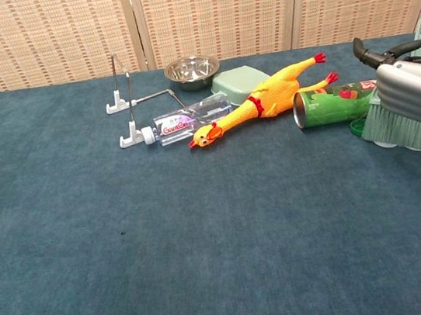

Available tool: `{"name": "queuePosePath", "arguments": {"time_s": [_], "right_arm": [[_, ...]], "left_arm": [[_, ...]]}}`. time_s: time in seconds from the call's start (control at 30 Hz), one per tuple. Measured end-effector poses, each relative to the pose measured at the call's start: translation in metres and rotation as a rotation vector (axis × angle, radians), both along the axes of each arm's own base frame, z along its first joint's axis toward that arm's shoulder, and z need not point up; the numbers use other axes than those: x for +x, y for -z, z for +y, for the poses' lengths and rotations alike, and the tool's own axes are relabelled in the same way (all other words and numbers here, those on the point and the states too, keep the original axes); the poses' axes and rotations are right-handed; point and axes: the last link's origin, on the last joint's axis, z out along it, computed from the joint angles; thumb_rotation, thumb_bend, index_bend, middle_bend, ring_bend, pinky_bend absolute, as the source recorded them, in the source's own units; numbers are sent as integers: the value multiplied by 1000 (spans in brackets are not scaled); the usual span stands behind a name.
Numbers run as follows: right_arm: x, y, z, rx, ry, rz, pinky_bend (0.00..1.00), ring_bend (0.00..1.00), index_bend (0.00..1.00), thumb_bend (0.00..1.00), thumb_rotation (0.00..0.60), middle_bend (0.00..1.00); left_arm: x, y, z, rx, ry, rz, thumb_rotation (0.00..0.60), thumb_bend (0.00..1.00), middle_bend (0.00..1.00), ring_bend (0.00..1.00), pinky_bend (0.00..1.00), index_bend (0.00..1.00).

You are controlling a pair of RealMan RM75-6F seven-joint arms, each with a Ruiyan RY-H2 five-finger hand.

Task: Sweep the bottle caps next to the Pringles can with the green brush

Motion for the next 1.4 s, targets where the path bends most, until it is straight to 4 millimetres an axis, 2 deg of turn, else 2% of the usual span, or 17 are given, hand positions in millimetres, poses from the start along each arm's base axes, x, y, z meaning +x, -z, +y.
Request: {"name": "queuePosePath", "arguments": {"time_s": [0.4,0.57,0.7,0.9,1.1,1.17,1.23,1.27,1.33,1.4], "right_arm": [[16,-37,31,1,8,-362,112,543,885,518,600,846],[15,-42,47,10,16,-461,117,543,885,518,600,846],[6,-33,69,39,67,-601,118,544,885,518,600,846],[-13,-8,101,55,143,-777,129,543,885,518,600,846],[-38,4,125,47,202,-822,135,544,885,518,600,846],[-45,6,129,48,215,-801,138,539,840,507,600,846],[-54,8,134,43,231,-784,138,506,709,459,600,820],[-58,8,136,38,241,-783,136,480,643,434,600,784],[-63,8,137,23,259,-793,118,407,488,383,600,650],[-66,6,136,2,272,-802,91,350,385,355,600,534]], "left_arm": [[2,4,-1,-8,5,4,600,448,0,0,72,0],[4,4,-2,-12,12,0,600,449,0,0,73,0],[4,4,-2,-23,15,-7,600,448,0,0,73,0],[4,3,-3,-38,24,-19,600,449,0,0,73,0],[3,3,-3,-46,19,-19,600,448,0,0,75,0],[3,4,-3,-53,16,-14,600,448,0,0,78,0],[4,6,-3,-60,15,-7,600,448,0,0,80,0],[4,7,-3,-62,14,-4,600,449,0,0,81,0],[3,8,-3,-65,9,1,600,449,0,0,83,0],[3,10,-2,-67,6,3,600,450,0,0,86,0]]}}
